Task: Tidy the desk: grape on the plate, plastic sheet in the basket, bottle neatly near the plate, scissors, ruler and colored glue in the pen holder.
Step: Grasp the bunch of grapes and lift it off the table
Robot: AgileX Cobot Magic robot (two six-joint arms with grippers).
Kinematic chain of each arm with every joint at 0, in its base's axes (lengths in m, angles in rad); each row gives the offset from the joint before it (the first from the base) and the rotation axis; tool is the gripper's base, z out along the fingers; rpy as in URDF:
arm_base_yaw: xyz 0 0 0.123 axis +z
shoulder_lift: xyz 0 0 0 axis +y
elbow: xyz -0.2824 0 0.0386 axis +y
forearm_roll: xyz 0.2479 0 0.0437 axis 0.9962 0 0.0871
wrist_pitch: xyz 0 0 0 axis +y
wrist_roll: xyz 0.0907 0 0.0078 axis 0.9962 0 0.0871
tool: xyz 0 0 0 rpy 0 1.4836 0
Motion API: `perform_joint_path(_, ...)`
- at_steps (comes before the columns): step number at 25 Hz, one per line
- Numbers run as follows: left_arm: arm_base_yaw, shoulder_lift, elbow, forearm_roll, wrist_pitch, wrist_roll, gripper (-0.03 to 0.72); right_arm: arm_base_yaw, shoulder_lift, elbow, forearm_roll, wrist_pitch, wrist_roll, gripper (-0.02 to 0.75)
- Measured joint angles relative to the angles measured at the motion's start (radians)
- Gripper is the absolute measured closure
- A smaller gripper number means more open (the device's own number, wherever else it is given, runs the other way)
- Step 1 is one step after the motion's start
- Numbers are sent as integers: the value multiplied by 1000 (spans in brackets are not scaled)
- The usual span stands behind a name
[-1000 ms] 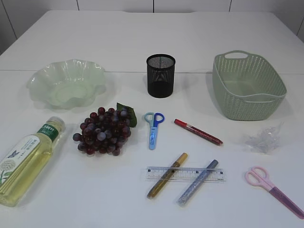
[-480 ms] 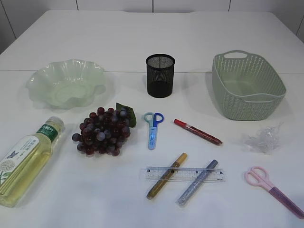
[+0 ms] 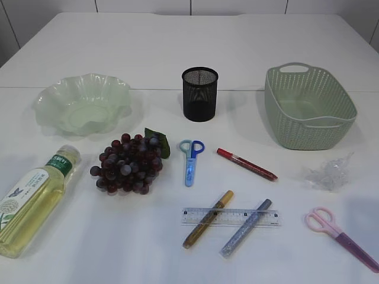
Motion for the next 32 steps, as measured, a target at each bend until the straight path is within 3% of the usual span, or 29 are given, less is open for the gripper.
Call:
perform_joint_path(5, -42, 162, -176, 2, 65, 0, 367, 0, 155, -70, -5, 15, 2, 283)
perform_joint_path(11, -250, 341, -327, 92, 86, -16, 393, 0, 283, -144, -13, 41, 4, 283)
perform_joint_path(18, -388, 565, -404, 223, 144, -115, 398, 0, 308, -145, -13, 57, 4, 283)
perform_joint_path(25, -415, 753, -531, 297, 268, -115, 380, 0, 308, -145, -5, 62, 4, 283)
perform_joint_path(32, -415, 859, -592, 312, 294, -31, 171, 0, 308, -145, -4, 62, -4, 283)
